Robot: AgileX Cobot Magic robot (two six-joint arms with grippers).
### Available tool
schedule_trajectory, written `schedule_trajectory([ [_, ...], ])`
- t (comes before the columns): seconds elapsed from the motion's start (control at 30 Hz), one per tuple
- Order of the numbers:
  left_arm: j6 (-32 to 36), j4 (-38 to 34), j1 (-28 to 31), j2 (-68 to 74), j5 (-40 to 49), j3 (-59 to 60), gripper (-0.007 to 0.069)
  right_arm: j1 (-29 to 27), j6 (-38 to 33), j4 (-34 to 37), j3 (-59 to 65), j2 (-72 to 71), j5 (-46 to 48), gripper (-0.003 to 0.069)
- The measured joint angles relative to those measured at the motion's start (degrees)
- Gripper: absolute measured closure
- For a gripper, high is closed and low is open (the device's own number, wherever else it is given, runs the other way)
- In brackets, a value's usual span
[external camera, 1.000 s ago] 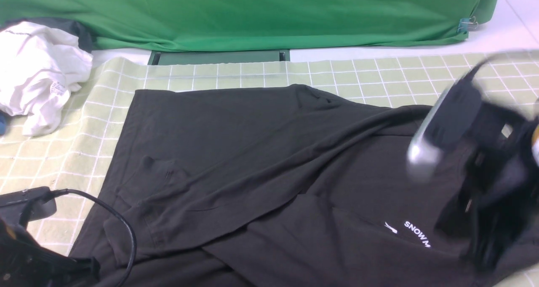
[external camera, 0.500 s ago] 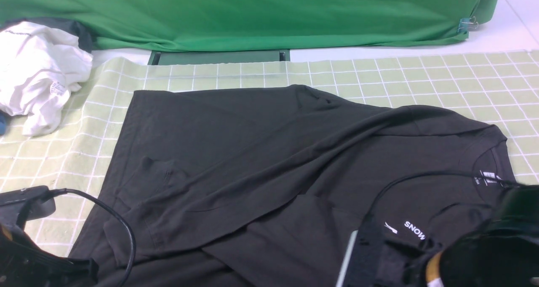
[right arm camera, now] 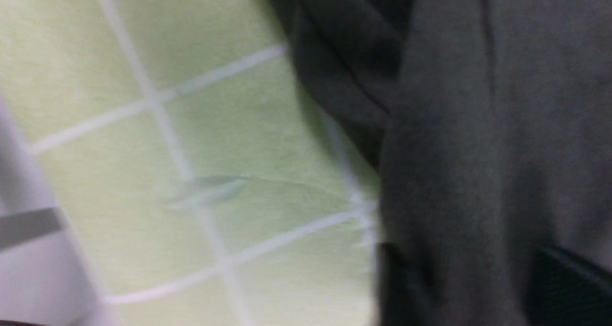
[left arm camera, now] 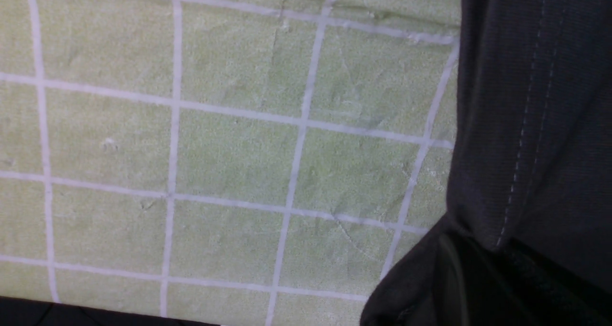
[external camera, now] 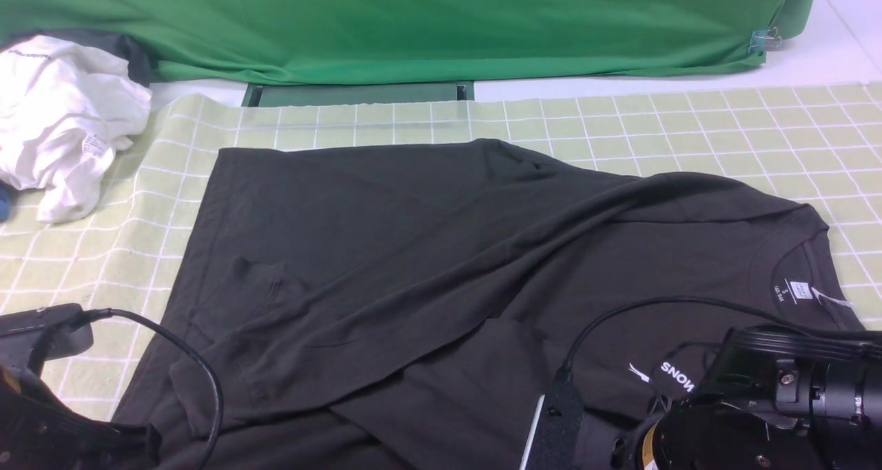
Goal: Fold a long-sleeved shirt over a green coffee tablecloth.
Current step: 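Grasp the near edge of the shirt at its hem and shoulder corners, then fold the black garment in half by bringing its near edge over to the far edge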
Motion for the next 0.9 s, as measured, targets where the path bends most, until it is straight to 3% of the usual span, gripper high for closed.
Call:
schedule_trajectory([
  [0.03,0.0,0.0,0.0,-0.1,0.0,0.0,0.0608,-0.1,-0.1,-1.2,0.0,-0.2,-0.2,0.0515],
  [0.1,0.0,-0.2,0.0,-0.6,-0.5,-0.2,0.0608,-0.1,0.0,-2.1,0.0,-0.8,-0.1,0.0601],
  [0.3,-0.4,-1.7,0.0,-1.0,-1.6,-5.4,0.0608,-0.8,4.3,-7.5,-1.3,-5.4,1.7,0.0613],
  [0.4,-1.3,-1.9,0.0,0.3,-2.9,-10.9,0.0608,-4.1,6.3,-11.4,-5.2,-9.1,2.7,0.0613],
  [0.63,-1.5,-2.0,0.1,12.1,-6.6,-24.7,0.0608,-13.0,-1.7,-12.5,-16.1,-7.6,3.3,0.0613],
  [0.9,-1.1,-5.5,4.0,32.6,-7.3,-45.0,0.0608,-21.2,-10.0,-12.6,-34.6,7.8,5.2,0.0613],
])
